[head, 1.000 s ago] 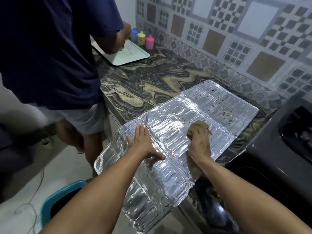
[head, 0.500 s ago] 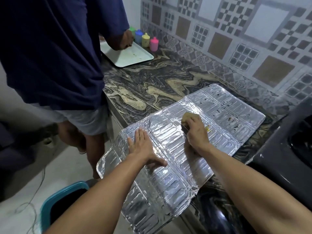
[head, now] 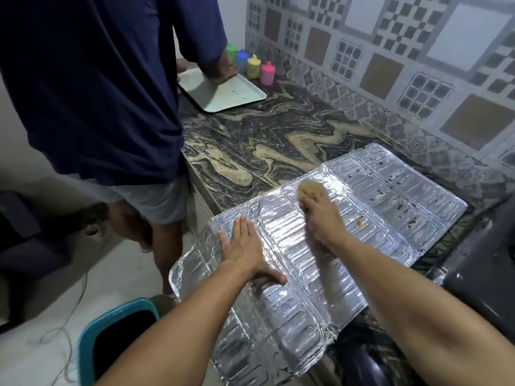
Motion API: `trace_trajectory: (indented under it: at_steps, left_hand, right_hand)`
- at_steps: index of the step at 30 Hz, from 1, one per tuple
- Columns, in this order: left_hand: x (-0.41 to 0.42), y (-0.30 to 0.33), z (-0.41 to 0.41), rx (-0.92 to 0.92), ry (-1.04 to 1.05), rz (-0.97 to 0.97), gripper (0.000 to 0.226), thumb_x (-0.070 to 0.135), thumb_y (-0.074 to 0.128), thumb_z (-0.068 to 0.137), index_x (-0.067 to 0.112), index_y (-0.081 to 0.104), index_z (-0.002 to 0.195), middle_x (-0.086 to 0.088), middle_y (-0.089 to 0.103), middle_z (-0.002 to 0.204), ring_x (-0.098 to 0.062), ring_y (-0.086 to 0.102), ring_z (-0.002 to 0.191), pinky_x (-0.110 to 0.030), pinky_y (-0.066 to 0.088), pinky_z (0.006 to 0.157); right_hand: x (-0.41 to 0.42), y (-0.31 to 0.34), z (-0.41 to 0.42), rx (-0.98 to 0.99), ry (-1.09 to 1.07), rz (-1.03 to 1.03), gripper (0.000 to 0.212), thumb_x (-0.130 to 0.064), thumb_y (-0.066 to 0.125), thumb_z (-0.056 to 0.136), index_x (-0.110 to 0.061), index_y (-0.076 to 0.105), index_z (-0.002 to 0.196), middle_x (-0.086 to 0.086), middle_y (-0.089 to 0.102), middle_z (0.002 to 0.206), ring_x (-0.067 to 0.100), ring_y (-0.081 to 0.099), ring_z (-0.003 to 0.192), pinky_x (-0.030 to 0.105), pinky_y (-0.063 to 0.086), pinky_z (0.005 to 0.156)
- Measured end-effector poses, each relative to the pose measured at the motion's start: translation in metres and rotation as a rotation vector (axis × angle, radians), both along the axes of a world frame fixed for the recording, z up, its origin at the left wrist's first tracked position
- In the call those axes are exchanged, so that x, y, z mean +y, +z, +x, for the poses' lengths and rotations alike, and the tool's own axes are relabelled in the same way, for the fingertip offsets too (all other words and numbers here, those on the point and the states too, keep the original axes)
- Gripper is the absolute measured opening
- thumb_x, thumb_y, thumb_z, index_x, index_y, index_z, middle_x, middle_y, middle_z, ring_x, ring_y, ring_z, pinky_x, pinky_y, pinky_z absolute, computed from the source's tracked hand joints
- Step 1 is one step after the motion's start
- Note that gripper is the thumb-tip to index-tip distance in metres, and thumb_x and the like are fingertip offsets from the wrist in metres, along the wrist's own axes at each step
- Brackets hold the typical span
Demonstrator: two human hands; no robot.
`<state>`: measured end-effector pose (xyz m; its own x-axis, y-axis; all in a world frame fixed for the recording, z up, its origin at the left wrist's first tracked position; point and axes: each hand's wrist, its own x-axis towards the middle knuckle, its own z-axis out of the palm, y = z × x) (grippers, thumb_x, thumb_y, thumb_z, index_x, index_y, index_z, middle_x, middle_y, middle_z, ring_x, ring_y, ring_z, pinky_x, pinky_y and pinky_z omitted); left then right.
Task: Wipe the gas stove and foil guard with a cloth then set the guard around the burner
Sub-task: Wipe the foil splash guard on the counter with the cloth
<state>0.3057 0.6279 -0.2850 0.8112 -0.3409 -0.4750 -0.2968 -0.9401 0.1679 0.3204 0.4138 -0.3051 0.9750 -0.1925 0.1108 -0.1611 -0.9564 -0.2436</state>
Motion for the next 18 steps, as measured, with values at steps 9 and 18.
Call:
trace_trajectory:
  at_steps: [9, 18]
  left_hand:
    - [-0.001, 0.000, 0.000, -0.006, 0.007, -0.002, 0.160, 0.082, 0.070, 0.043, 0.002, -0.018, 0.149, -0.015, -0.025, 0.157, -0.031, -0.022, 0.145, -0.058, -0.001, 0.118]
    - [-0.001, -0.001, 0.001, -0.006, -0.007, 0.014, 0.160, 0.087, 0.066, 0.042, 0.001, -0.017, 0.150, -0.017, -0.026, 0.156, -0.032, -0.021, 0.145, -0.057, -0.001, 0.118]
  right_hand:
    - [0.076, -0.011, 0.009, -0.111, 0.429, -0.062, 0.043, -0.032, 0.050, 0.091, -0.017, 0.053, 0.132, 0.016, 0.051, 0.138, 0.039, 0.039, 0.132, 0.056, 0.041, 0.104]
    - [-0.043, -0.027, 0.031, -0.046, -0.264, 0.008, 0.036, -0.045, 0.037, 0.097, -0.031, 0.054, 0.125, 0.008, 0.043, 0.127, 0.033, 0.047, 0.106, 0.054, 0.049, 0.089]
